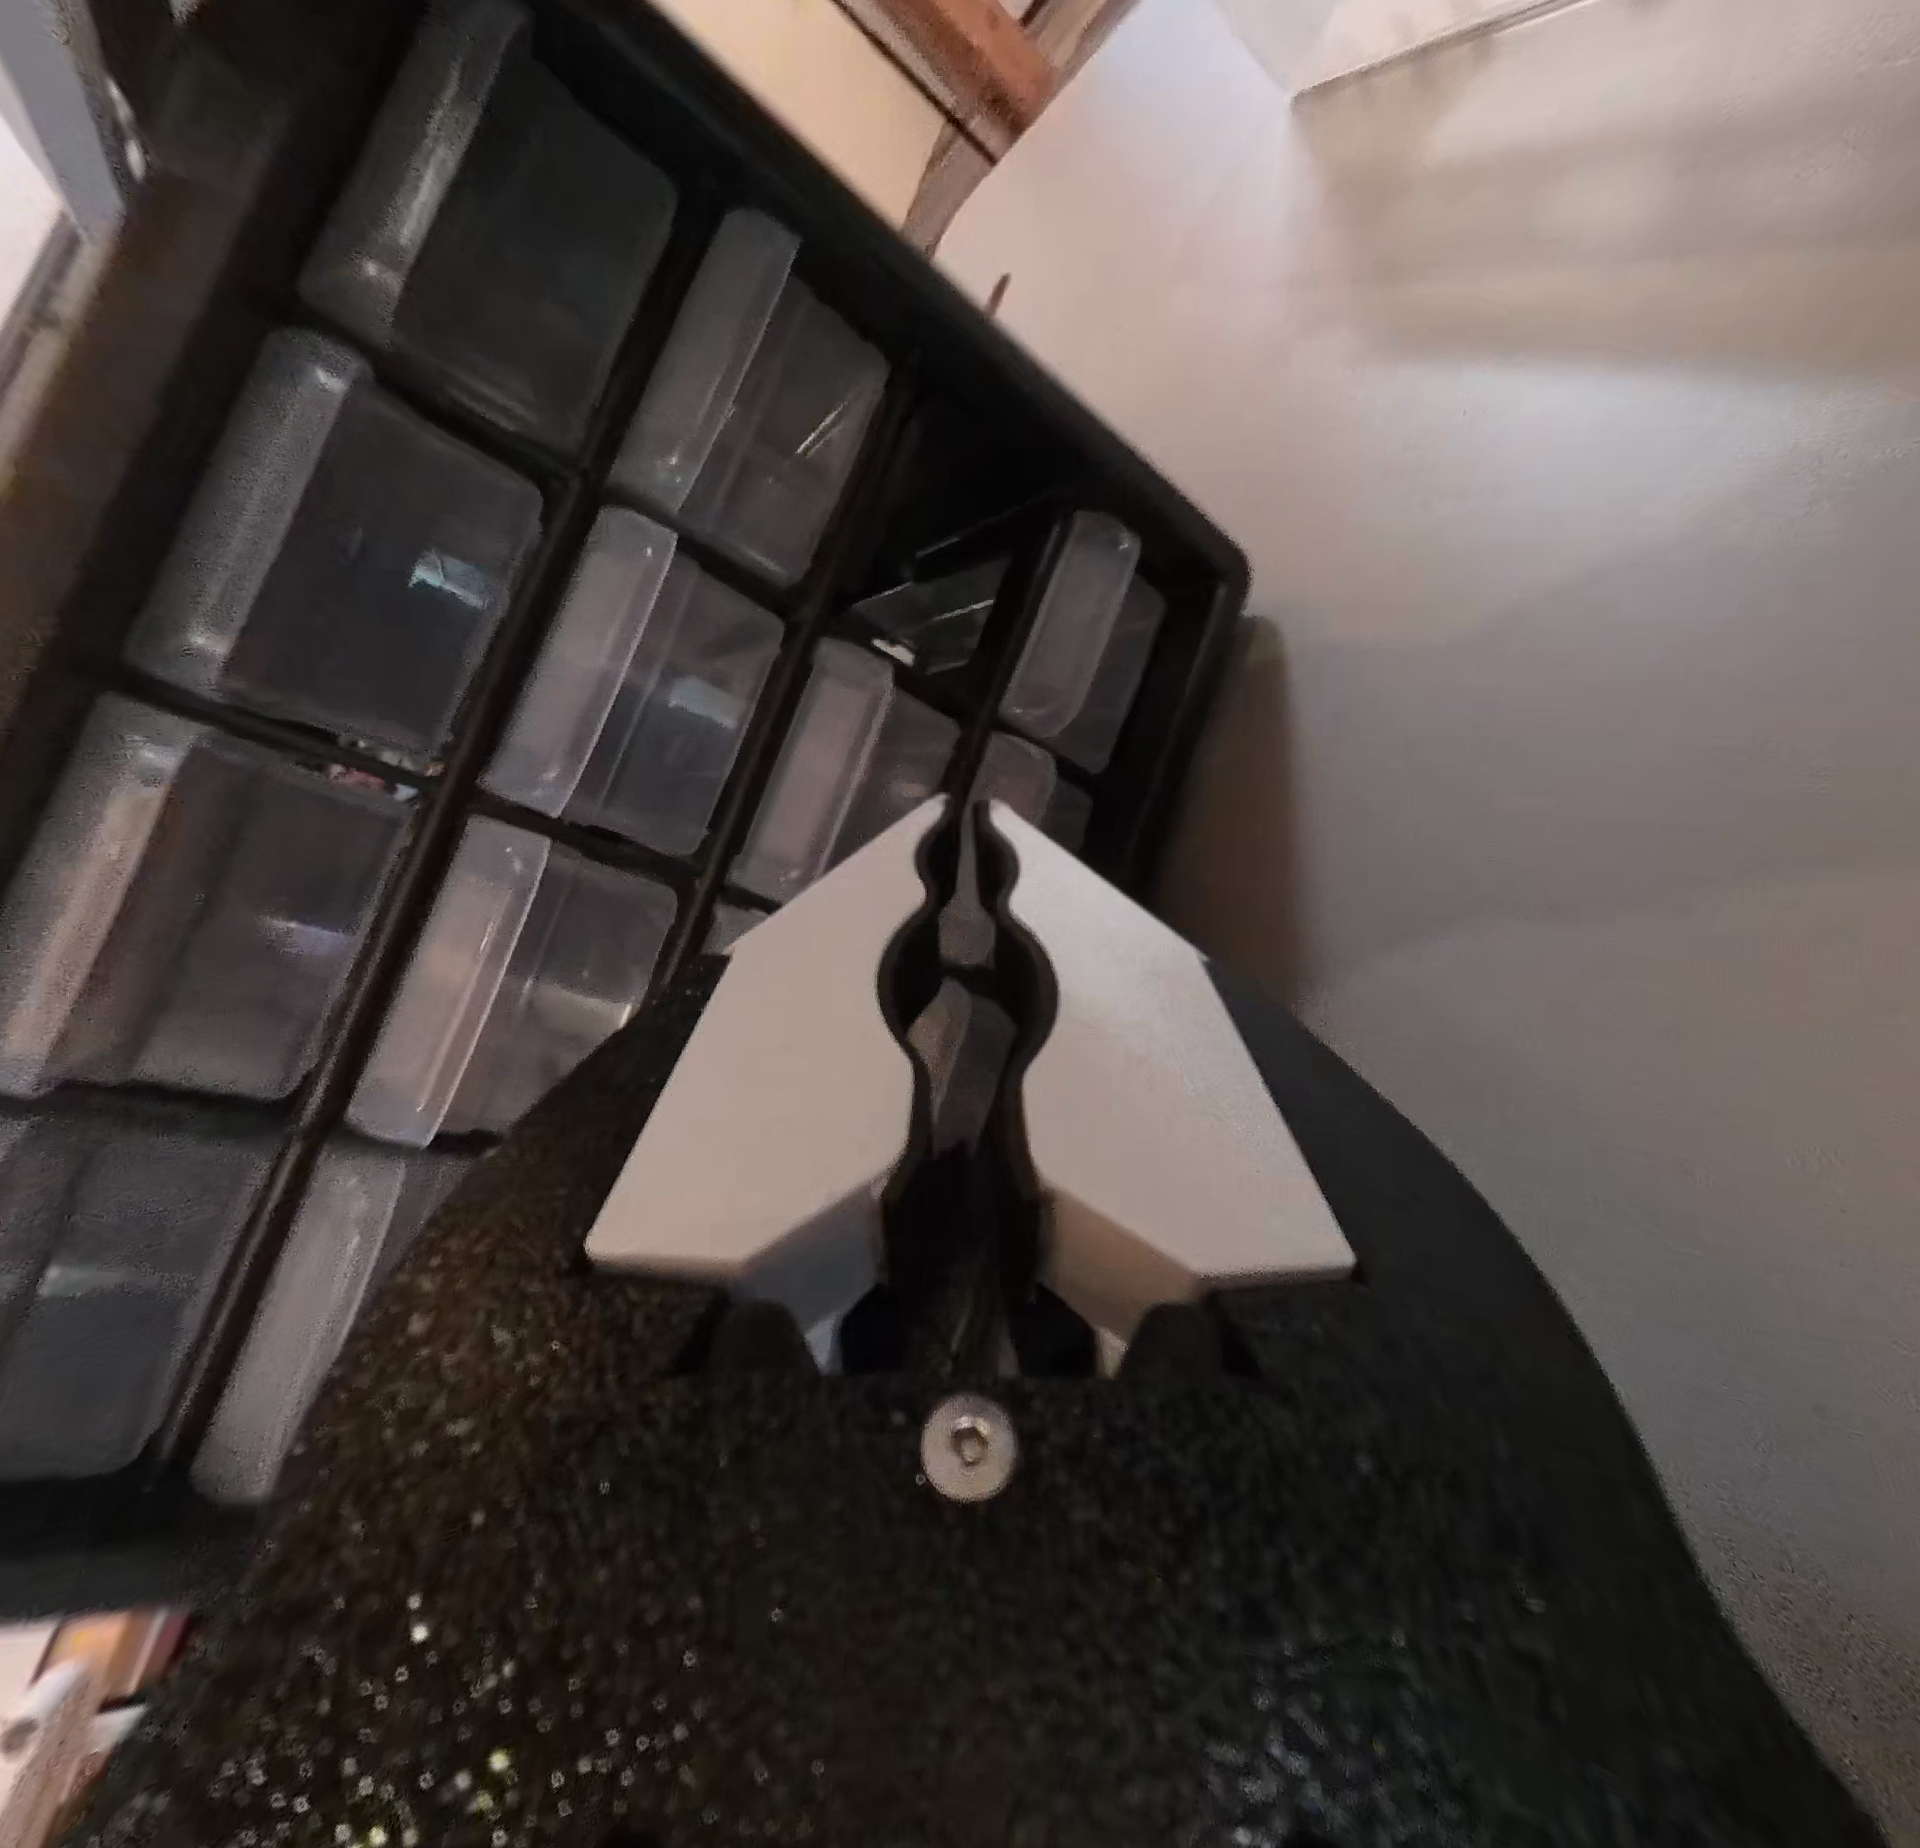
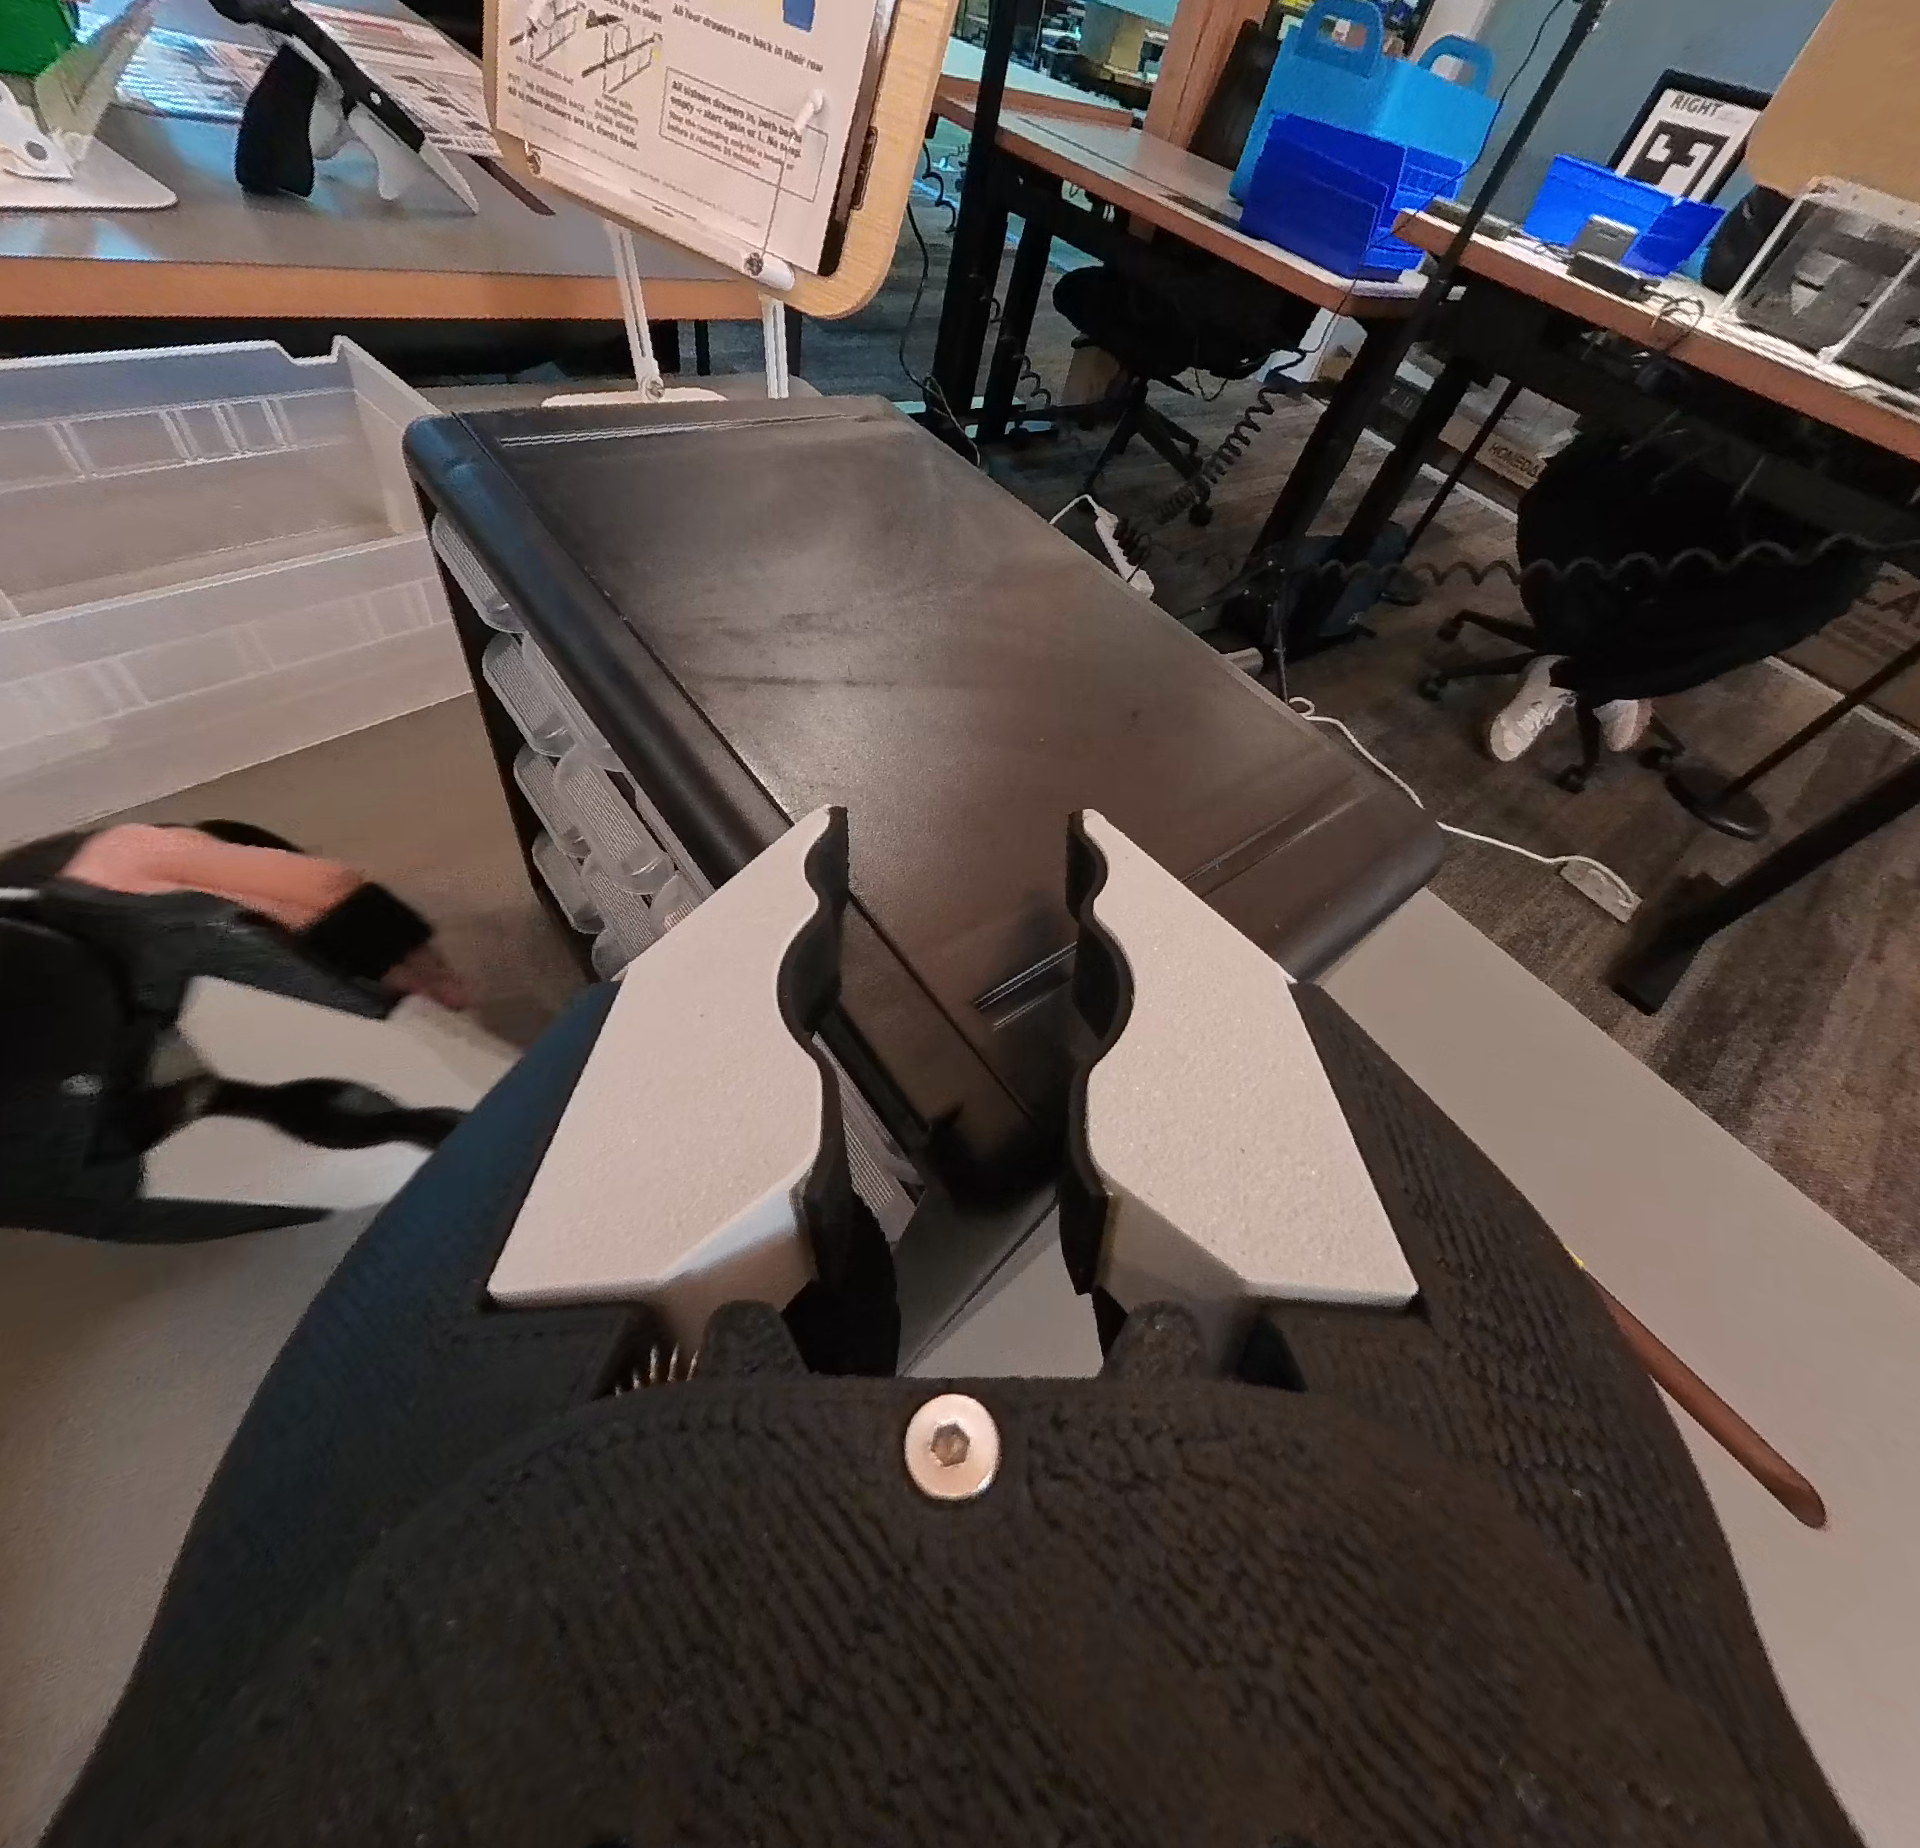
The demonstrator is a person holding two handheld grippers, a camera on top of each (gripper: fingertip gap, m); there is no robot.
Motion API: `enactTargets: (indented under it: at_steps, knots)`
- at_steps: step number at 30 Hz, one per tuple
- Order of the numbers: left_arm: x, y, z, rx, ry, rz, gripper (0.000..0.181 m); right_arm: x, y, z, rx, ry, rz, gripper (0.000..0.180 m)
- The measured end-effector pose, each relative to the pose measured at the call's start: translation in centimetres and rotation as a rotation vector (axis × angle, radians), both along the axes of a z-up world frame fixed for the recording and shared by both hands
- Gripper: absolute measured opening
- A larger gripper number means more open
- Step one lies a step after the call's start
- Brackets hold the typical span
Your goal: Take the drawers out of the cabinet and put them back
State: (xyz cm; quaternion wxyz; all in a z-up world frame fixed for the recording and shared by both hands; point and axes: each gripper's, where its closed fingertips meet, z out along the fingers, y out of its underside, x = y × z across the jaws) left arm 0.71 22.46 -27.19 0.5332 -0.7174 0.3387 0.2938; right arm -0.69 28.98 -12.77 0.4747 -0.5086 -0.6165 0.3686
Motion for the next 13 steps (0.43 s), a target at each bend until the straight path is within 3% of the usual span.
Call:
enactTargets:
  at_steps: [2, 4, 7, 10, 13]
  knots:
    - [1.2, -2.4, 0.2, -0.022, -0.04, -0.028, 0.004, 0.0, 0.0, 0.0, 0.0, 0.0, 0.001, 0.041]
    - [2.9, -5.6, 1.1, -0.065, -0.221, -0.074, 0.015, 0.0, 0.0, 0.0, -0.002, 0.001, 0.003, 0.041]
    - [2.7, -10.4, 4.2, -0.082, -0.364, -0.073, 0.034, 0.0, 0.1, 0.0, -0.013, 0.006, 0.005, 0.042]
    - [-3.2, -15.5, 7.2, -0.055, -0.229, 0.11, 0.05, 0.0, 0.1, 0.0, -0.02, 0.011, 0.007, 0.043]
    - [-11.5, -22.5, 7.0, -0.17, -0.109, 0.385, 0.04, 0.0, 0.1, 0.0, -0.028, 0.013, 0.009, 0.043]
